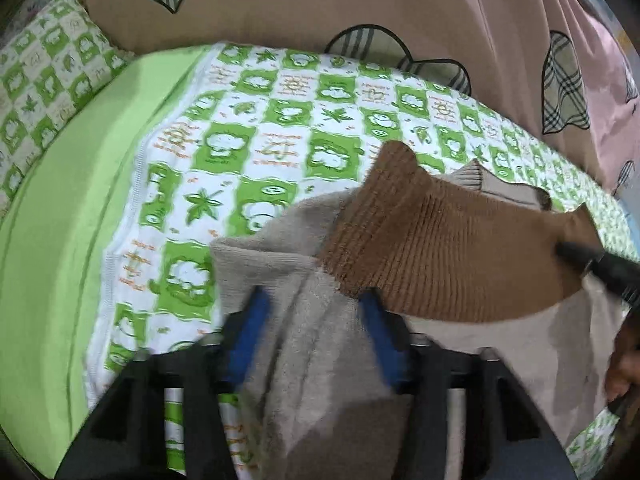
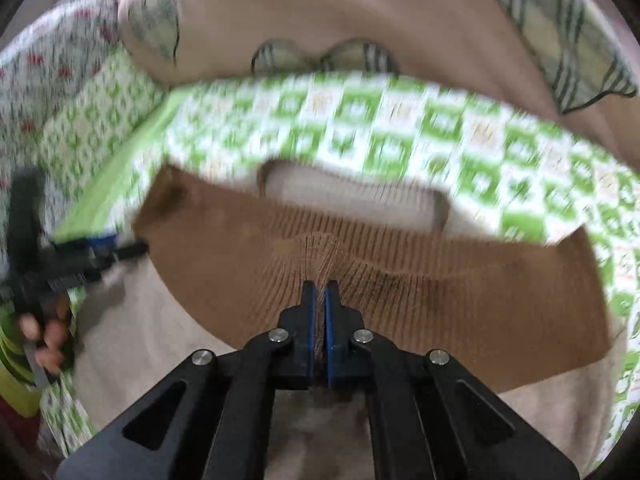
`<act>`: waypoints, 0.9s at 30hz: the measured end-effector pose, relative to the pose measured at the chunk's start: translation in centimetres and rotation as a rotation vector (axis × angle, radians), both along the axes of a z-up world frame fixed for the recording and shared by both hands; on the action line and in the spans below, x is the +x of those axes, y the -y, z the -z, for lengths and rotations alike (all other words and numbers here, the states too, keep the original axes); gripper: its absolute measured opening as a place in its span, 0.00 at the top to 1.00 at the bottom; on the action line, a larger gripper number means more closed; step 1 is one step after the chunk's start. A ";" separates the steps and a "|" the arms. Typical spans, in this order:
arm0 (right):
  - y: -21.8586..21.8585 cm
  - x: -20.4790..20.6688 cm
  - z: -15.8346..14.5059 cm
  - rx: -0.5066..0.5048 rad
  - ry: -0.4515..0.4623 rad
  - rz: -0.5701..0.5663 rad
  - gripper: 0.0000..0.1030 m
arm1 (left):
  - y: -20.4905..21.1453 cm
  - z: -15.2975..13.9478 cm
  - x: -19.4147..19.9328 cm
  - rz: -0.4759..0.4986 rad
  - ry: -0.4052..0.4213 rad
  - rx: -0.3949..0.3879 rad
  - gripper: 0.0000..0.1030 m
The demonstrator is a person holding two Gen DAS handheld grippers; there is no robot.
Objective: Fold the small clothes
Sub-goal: 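Lift the hem with both grippers and fold it toward the collar, then release the hem and grasp the folded sweater edge with the left gripper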
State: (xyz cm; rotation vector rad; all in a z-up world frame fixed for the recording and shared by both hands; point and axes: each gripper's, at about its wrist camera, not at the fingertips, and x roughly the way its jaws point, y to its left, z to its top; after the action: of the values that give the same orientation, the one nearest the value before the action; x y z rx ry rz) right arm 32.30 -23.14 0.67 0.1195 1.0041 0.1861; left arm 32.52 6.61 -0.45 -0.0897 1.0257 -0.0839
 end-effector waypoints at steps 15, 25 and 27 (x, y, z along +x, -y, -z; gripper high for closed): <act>6.5 -5.5 -0.2 0.249 0.087 0.205 0.84 | 2.7 -4.3 -4.4 0.067 0.065 -0.198 0.70; 15.9 -11.4 1.7 0.095 0.024 0.375 1.00 | -1.9 0.5 -6.6 0.019 0.050 -0.209 0.85; 17.7 -12.3 1.1 0.089 0.032 0.421 1.00 | -4.9 0.8 -7.5 -0.010 0.045 -0.247 0.87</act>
State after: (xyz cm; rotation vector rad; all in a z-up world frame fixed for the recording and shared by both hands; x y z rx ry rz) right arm 19.96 -40.89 -0.48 0.4036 0.9176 -0.1514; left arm 24.99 11.51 -1.25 -0.3159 0.9666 -0.2029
